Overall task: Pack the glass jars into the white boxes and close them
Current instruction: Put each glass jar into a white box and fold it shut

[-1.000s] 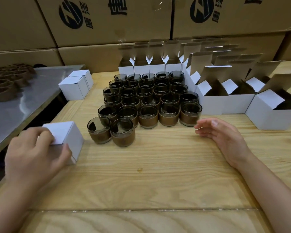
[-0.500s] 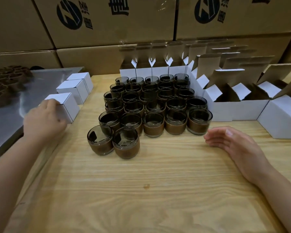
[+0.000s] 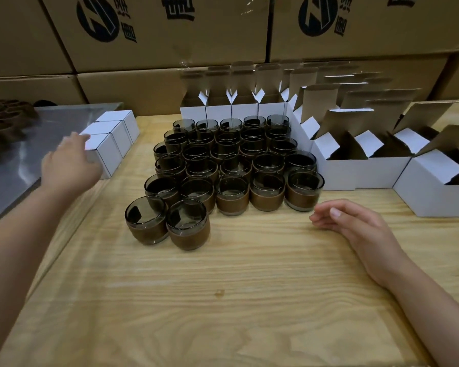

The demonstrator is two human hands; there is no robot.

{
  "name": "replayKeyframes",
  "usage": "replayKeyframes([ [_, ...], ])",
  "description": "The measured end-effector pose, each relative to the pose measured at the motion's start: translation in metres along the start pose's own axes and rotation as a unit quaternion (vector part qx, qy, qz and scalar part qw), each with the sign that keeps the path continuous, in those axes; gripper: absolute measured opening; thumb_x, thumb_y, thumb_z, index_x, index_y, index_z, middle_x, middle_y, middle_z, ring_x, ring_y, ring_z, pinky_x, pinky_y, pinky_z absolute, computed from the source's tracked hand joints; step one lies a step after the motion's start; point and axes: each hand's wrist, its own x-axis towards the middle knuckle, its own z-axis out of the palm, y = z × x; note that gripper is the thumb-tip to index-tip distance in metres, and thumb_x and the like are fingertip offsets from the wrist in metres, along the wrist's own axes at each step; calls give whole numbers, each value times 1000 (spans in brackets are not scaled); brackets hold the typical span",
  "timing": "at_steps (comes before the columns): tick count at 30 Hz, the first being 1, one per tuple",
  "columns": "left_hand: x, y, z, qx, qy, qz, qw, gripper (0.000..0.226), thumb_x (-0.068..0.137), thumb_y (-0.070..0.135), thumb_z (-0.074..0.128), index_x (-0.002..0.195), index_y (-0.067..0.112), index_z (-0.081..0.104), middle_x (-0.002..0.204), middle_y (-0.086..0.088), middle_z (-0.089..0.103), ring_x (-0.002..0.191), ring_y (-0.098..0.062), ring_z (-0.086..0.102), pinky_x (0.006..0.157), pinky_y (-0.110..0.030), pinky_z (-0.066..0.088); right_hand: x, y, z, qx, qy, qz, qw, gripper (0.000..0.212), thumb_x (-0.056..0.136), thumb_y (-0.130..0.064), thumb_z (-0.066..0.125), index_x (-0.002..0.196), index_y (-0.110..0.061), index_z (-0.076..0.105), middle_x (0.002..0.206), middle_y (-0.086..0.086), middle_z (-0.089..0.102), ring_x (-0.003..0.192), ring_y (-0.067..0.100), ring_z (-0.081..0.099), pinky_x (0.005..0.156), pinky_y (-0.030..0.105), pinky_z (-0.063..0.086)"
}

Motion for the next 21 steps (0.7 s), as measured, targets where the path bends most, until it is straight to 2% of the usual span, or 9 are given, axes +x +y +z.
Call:
replayKeyframes([
  [3, -27, 46, -16, -155, 93, 11, 984, 45, 87, 11, 50, 132, 12, 52, 135, -13, 54, 125, -33, 47, 105, -40, 34, -1, 0, 1, -24, 2, 1, 1000, 22, 83, -19, 56, 96, -7, 70, 91, 14, 71, 92, 27, 66, 87, 31, 54],
  [5, -60, 86, -24, -242, 107, 68, 962, 34, 88, 9, 50, 119, 14, 61, 121, -4, 63, 110, -19, 55, 95, -24, 38, -1, 0, 3, -34, 8, 3, 999, 17, 90, -9, 54, 96, -6, 69, 90, 13, 72, 89, 23, 66, 85, 29, 54],
  [7, -102, 127, -31, -301, 97, 161, 935, 26, 87, 8, 50, 106, 17, 66, 103, 4, 66, 92, -2, 54, 83, -8, 38, -1, -1, 5, -39, 14, 7, 999, 17, 92, -3, 52, 95, -4, 68, 88, 13, 71, 85, 20, 66, 82, 24, 54],
  [8, -122, 144, -30, -317, 86, 213, 920, 25, 86, 8, 50, 102, 16, 68, 98, 5, 67, 88, -1, 55, 81, -9, 41, -1, -2, 6, -41, 17, 9, 999, 16, 92, -2, 52, 95, -3, 68, 87, 13, 71, 84, 19, 66, 81, 22, 53],
  [11, -175, 186, -9, -335, 27, 312, 889, 23, 84, 11, 51, 96, 11, 70, 91, 2, 69, 86, -14, 62, 79, -29, 51, -2, -3, 8, -58, 22, 13, 998, 16, 93, -3, 53, 94, -6, 69, 85, 10, 71, 83, 16, 66, 82, 23, 53],
  [13, -203, 205, 11, -349, -17, 309, 884, 20, 84, 11, 52, 92, 10, 71, 85, 1, 69, 79, -14, 61, 74, -33, 52, -3, -4, 8, -68, 22, 10, 997, 16, 93, -4, 53, 93, -7, 69, 83, 7, 71, 82, 15, 65, 80, 22, 53],
  [16, -221, 214, 38, -360, -66, 259, 894, 15, 85, 6, 57, 90, 12, 71, 82, 2, 68, 73, -13, 57, 73, -35, 48, -3, -4, 8, -85, 24, 11, 996, 17, 94, -5, 53, 93, -10, 70, 82, 3, 72, 81, 13, 66, 79, 21, 52],
  [19, -219, 212, 47, -349, -80, 231, 905, 15, 85, 8, 57, 91, 14, 70, 79, 10, 63, 68, -9, 54, 70, -28, 45, -4, -6, 10, -105, 25, 16, 994, 17, 94, -7, 53, 92, -13, 70, 84, 3, 71, 82, 13, 65, 81, 24, 52],
  [21, -217, 210, 47, -340, -94, 215, 911, 15, 86, 10, 57, 90, 17, 70, 77, 15, 59, 68, -9, 54, 68, -24, 43, -5, -10, 6, -160, 82, -23, 984, 18, 94, -12, 55, 87, -22, 68, 83, -5, 69, 79, 8, 62, 77, 18, 49],
])
